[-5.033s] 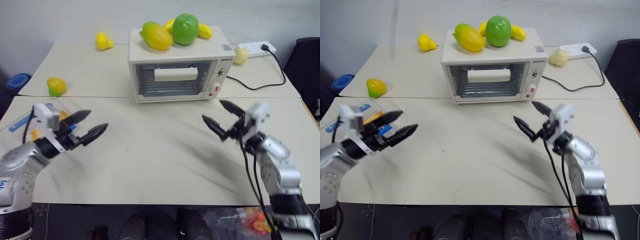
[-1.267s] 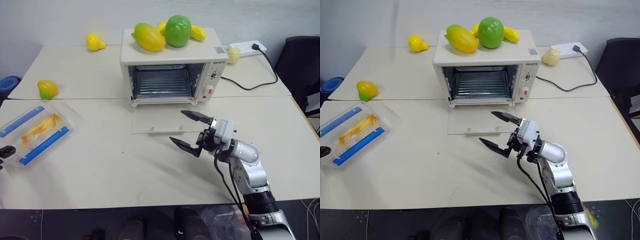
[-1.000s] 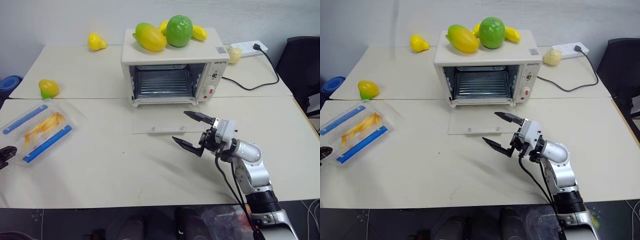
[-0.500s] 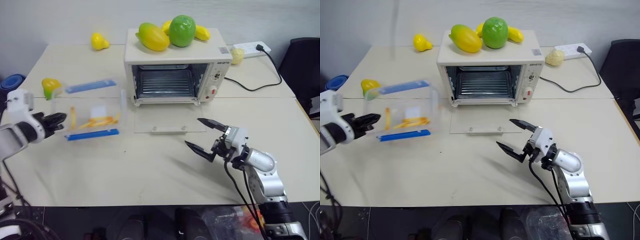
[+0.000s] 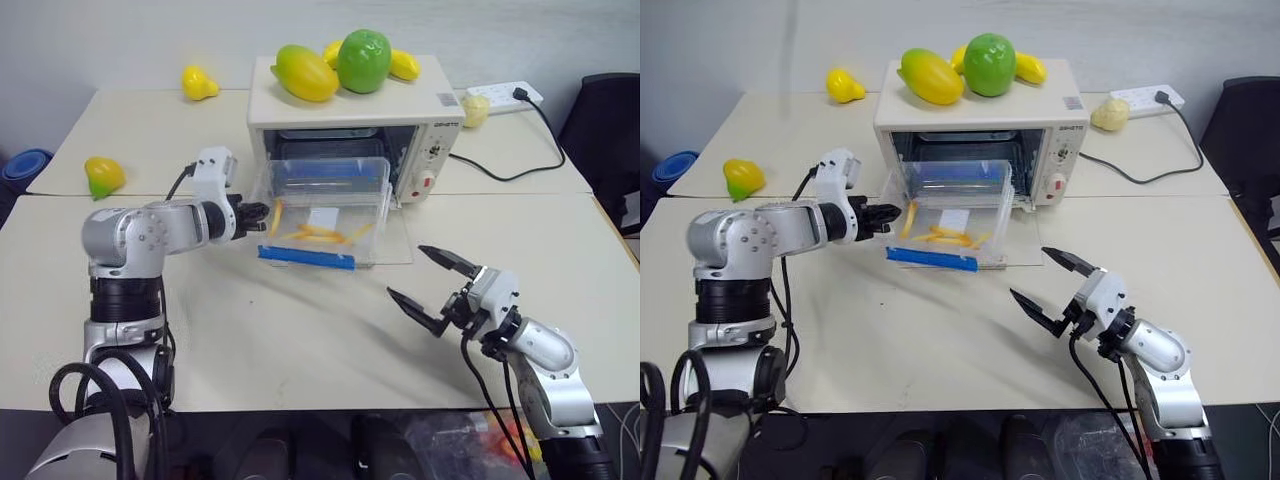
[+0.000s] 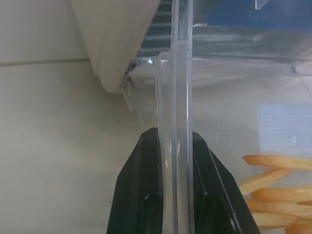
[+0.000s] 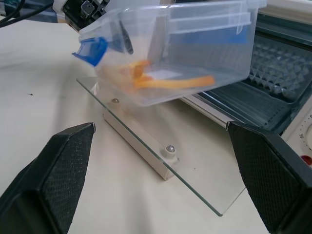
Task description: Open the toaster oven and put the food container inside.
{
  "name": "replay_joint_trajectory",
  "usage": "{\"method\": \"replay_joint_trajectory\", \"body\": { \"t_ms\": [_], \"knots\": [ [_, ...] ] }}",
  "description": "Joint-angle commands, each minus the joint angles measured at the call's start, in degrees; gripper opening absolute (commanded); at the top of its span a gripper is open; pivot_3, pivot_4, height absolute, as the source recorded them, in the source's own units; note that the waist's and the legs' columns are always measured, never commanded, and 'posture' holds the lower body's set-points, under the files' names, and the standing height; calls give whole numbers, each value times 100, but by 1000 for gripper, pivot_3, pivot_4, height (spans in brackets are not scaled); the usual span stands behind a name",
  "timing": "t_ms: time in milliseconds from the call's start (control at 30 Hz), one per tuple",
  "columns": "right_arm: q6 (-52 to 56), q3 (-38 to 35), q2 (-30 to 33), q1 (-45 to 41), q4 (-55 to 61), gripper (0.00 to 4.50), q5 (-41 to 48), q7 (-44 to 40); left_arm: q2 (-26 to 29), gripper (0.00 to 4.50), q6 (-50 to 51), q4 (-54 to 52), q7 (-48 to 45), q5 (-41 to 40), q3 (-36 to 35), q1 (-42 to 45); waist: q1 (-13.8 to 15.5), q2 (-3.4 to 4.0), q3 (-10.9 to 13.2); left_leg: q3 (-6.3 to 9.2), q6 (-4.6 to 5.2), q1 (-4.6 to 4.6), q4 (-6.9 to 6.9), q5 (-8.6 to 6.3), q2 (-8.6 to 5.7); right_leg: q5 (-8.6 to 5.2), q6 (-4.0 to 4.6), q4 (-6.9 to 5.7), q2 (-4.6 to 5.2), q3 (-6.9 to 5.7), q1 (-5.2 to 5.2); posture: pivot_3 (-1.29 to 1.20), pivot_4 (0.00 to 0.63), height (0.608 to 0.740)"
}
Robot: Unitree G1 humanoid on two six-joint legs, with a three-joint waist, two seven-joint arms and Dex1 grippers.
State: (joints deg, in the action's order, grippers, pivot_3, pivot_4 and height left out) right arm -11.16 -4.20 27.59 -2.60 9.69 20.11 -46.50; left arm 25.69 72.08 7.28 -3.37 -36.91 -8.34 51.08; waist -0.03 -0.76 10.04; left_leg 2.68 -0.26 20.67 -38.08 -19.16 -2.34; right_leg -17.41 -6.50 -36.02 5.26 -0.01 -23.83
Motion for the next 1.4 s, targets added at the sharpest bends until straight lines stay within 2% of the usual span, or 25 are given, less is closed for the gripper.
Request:
{"method": "replay_joint_trajectory", "body": {
  "t_ms": [33, 233, 367, 467, 500, 600, 700, 800, 933, 967, 1133, 1400],
  "knots": [
    [28, -99, -7, 78, 402, 4500, 0, 190, -238, 556, -325, 146, -140, 281, 113, 209, 16, 0, 0, 0, 0, 0, -1, 0, -1, 1, -1, 0, 1, 1, 0, 0, 150, 740],
    [391, -120, 24, 140, 663, 4500, 145, 374, -588, 2314, -822, 258, -335, 296, -355, 380, 61, 0, 0, 5, 2, 0, -4, 1, -6, 4, -7, 5, 5, 0, 7, 0, 150, 740],
    [1099, -183, 158, 193, 1049, 4500, 664, 330, -294, 2314, -1272, 13, -1123, 75, -640, 295, 11, 1, 1, 2, 2, 0, -1, 1, -3, 4, -7, 5, 3, -1, 4, 0, 150, 740],
    [1752, -181, 439, 332, 1387, 4500, 1071, 139, 310, 2314, -1728, -135, -2021, 119, -610, -42, -36, 5, 2, -1, 0, 0, 4, 1, 3, 4, -7, 4, 0, 1, 0, 0, 150, 740],
    [2039, -149, 578, 385, 1509, 4320, 1217, 80, 670, 2341, -2061, -215, -2491, 305, -401, -296, -36, 5, 2, 1, -2, -8, 10, 1, 3, 3, -6, 4, -5, 6, 0, 0, 150, 740],
    [2787, 16, 962, 426, 1762, 3641, 1484, -97, 1424, 1793, -3109, -389, -3698, 701, -8, -1045, -26, 12, 4, 2, -3, -21, 17, -1, 3, 2, -4, 8, -12, 21, 3, 0, 150, 740],
    [3140, 255, 1023, 202, 1893, 2563, 1409, -34, 1805, 855, -4273, -476, -4585, 1282, 539, -1755, 10, 12, 4, 16, -1, -22, 12, -1, 1, 1, -1, 17, -3, 33, 17, 0, 150, 740],
    [3295, 599, 920, -146, 1836, 1602, 1216, -21, 1590, 16, -5215, -515, -5119, 1515, 903, -2201, 90, 12, 4, 31, 5, -18, 10, -2, -9, 1, 0, 24, 13, 37, 26, 0, 150, 740],
    [3400, 1013, 744, -600, 1532, 205, 725, 195, 924, 0, -5620, -327, -4985, 1737, 1208, -2253, 157, 11, 4, 49, 15, 8, -4, -6, -11, 2, -3, 35, 15, 23, 20, 0, 150, 740],
    [3390, 1075, 676, -745, 1372, 92, 536, 326, 726, 0, -5713, -237, -4820, 1825, 1241, -2194, 152, 11, 4, 52, 15, 17, -6, -6, -13, 2, -3, 35, 15, 20, 14, 0, 150, 740],
    [3251, 1010, 346, -1576, 451, 92, -25, 768, 79, 0, -5914, 192, -4327, 2158, 1286, -1909, 122, 9, 4, 40, 21, 54, -20, 0, -26, 7, -13, 9, 15, 12, -30, 0, 150, 740],
    [2630, 940, 153, -2860, -1188, 92, -580, 700, -674, 0, -6208, 884, -3615, 2505, 1263, -1341, 76, 9, 3, 3, 25, 63, -20, 5, -25, 11, -18, -8, 7, 11, -61, 0, 150, 740]
  ]
}}
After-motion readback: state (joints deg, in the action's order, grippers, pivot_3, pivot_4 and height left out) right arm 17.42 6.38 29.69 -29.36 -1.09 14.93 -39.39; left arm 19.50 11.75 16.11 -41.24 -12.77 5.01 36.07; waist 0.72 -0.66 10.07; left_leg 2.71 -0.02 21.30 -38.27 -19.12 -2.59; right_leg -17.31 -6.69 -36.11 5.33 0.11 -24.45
